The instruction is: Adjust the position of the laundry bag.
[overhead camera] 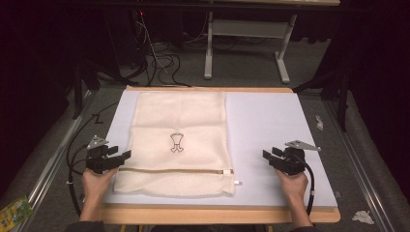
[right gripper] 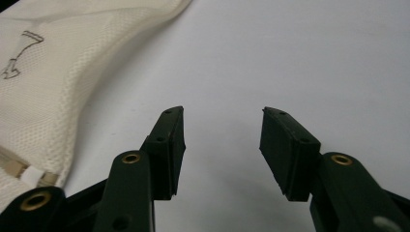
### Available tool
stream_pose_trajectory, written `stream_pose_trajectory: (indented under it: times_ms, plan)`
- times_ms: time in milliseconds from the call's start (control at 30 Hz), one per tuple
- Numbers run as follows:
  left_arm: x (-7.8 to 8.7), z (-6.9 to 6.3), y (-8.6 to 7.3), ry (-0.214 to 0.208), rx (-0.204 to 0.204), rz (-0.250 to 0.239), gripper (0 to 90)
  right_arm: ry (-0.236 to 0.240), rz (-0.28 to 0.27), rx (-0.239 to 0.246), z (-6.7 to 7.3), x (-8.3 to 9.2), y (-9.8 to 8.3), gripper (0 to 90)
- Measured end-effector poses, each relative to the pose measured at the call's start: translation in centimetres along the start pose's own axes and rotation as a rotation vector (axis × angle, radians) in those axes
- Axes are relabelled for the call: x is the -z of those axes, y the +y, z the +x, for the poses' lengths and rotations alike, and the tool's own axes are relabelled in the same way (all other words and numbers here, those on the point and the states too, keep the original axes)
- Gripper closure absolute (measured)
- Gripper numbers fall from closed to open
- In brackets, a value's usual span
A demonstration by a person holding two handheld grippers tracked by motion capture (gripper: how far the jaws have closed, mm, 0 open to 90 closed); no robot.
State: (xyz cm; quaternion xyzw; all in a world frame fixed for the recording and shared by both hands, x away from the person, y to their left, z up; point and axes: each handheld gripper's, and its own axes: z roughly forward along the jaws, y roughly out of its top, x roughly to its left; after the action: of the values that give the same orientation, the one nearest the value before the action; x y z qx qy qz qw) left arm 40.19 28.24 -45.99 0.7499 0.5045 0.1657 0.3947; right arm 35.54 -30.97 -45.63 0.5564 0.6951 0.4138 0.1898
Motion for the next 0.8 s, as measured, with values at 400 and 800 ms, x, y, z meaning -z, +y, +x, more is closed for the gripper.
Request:
stream_pose_trajectory:
  times_ms: [400,800]
  plan:
    - [-1.2,-0.5,0.3,0.004,0.013,0.068,36.2,0.089,0.061,0.041,3.8,-2.3,0.7,52.0]
    - [-2.1,-0.9,0.5,0.007,0.024,0.106,40.0,0.168,0.119,0.068,6.5,-4.1,1.4,52.1]
